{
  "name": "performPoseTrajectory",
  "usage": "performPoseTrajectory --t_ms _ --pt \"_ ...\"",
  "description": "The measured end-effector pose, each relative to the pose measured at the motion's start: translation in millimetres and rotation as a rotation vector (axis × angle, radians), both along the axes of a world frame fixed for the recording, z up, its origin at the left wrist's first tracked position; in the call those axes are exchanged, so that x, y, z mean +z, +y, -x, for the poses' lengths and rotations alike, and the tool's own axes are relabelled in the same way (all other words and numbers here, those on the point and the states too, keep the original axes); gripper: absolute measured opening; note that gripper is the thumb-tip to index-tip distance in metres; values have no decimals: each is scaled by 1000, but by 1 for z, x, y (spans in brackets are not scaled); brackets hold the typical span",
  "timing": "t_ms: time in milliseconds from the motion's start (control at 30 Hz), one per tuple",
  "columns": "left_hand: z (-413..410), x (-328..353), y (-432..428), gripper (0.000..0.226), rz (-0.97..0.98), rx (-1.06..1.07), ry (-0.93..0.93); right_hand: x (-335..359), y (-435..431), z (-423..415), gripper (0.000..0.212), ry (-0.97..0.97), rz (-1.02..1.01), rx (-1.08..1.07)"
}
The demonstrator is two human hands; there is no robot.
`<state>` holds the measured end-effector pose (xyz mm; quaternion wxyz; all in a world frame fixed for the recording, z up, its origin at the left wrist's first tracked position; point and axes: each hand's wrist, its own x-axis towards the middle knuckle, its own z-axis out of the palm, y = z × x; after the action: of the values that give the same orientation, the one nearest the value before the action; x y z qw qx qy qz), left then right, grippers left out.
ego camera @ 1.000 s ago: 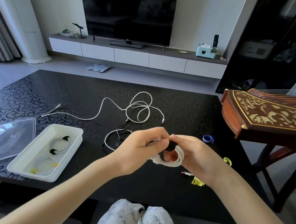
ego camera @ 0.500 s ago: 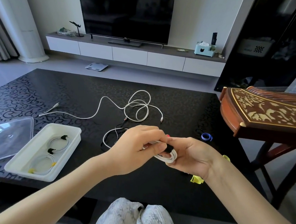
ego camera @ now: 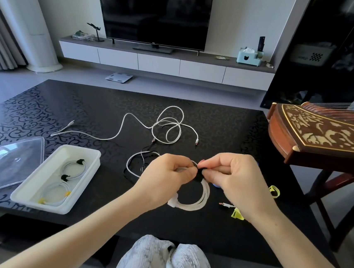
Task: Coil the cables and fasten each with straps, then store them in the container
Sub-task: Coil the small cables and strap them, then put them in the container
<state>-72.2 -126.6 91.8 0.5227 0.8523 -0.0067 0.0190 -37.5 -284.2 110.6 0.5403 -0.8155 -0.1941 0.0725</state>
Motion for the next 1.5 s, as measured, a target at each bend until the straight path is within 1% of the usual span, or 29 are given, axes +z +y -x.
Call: performPoseTrajectory --t_ms 67,133,200,267,333,400,467,533,633,700,733,800,867,967,1033,1133,1167,1233,1300,1400,1433,1500 --pt "-2 1 -1 29 10 48 65 -5 1 4 18 -221 165 26" --pt "-5 -1 0 26 19 114 122 -16 4 8 16 -485 272 11" --pt "-10 -2 -3 24 124 166 206 -31 9 10 16 -722 356 -2" --pt "-15 -3 -4 25 278 211 357 -46 13 7 17 -878 394 -29" --pt "-19 -4 2 29 360 193 511 -59 17 0 14 -947 389 -45" --pt "-21 -7 15 38 392 134 556 -68 22 -9 15 -901 364 -63" --pt "-18 -11 32 43 406 95 525 -72 29 -18 10 -811 320 -89" --pt "-13 -15 52 38 388 98 497 -74 42 -24 12 -728 262 -107" --pt "3 -24 82 18 298 162 443 -75 73 -27 17 -646 215 -72" --pt "13 -30 100 8 223 247 358 -73 99 -27 20 -583 196 -34" --pt "18 -34 112 8 213 304 311 -72 115 -27 22 -539 183 3" --pt "25 -42 137 12 229 414 253 -70 137 -25 31 -463 144 68" --pt "34 -52 167 18 303 582 225 -68 156 -25 36 -431 130 87" --pt "46 -73 212 29 368 886 196 -71 171 -25 23 -411 189 108" --pt "47 -93 239 28 411 1043 204 -78 176 -21 17 -404 250 163" --pt "31 -120 260 25 565 1135 264 -92 173 -15 17 -363 316 221" --pt "23 -128 264 24 593 1136 282 -97 172 -15 17 -351 329 227" --pt "6 -139 265 24 591 1119 306 -104 169 -15 17 -328 337 229" --pt "-5 -148 269 25 538 1115 321 -109 166 -16 16 -306 342 222" --pt "-10 -153 275 18 353 1127 367 -116 162 -18 15 -298 362 209" --pt "-10 -153 275 22 254 1120 381 -118 161 -18 15 -292 370 208" --pt "-9 -149 273 32 -62 1058 407 -120 159 -20 15 -290 385 207"
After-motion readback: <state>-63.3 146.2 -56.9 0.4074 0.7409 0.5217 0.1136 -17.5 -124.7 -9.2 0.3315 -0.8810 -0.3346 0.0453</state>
